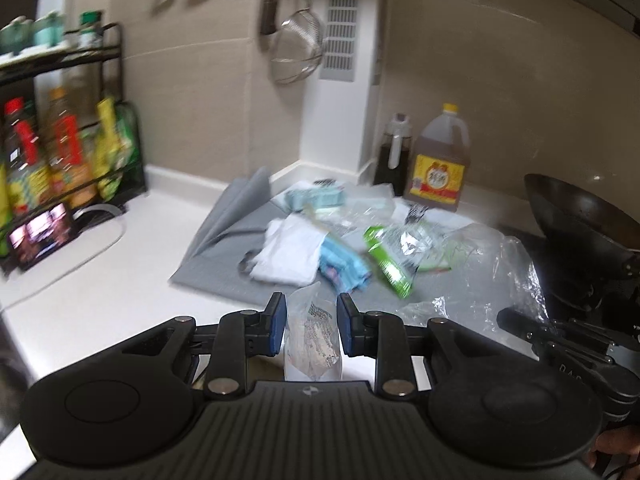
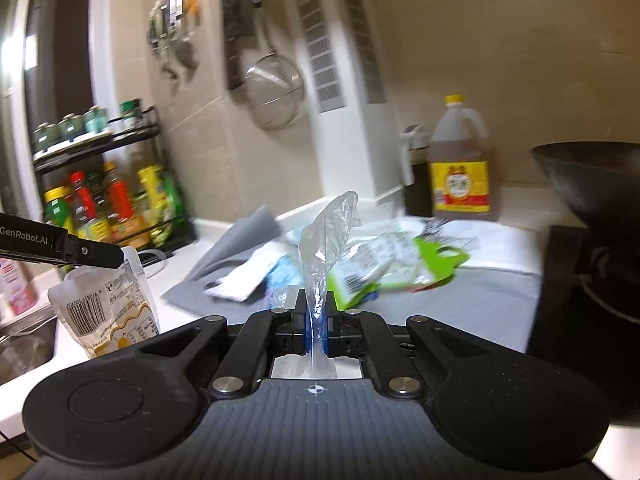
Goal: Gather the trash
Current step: 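Carry both held plastic bags down over the blue trash bin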
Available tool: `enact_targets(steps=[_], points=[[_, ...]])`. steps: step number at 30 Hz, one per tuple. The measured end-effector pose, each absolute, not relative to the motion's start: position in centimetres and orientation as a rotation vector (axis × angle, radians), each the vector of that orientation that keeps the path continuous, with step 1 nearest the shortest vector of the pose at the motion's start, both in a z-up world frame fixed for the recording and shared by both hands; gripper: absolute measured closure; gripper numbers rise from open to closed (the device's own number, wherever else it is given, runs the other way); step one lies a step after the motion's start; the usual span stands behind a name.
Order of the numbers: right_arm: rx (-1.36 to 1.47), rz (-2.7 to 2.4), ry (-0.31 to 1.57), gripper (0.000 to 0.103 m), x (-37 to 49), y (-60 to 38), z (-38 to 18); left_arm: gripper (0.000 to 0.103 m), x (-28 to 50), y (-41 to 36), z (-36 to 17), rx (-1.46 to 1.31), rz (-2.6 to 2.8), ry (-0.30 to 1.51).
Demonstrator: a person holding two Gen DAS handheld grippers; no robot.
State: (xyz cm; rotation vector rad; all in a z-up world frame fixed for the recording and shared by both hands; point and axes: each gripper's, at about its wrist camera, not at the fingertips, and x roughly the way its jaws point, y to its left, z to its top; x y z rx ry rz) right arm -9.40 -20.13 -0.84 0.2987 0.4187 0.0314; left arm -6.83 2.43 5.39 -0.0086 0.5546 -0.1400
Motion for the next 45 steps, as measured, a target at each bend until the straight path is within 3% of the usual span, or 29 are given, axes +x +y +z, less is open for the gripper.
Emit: enact_targets(steps=[16, 45], points=[[0.172, 0.249, 0.561, 0.097, -14.3, -10.5, -2.0, 0.073, -15.7, 8.2, -1.9, -0.089, -0.037, 0.68], [0.117, 0.266, 0.732, 0.097, -12.6, -6.9, -5.7, 0.073, -14.6, 8.2, -7.6, -0.086, -0.026, 0.79]])
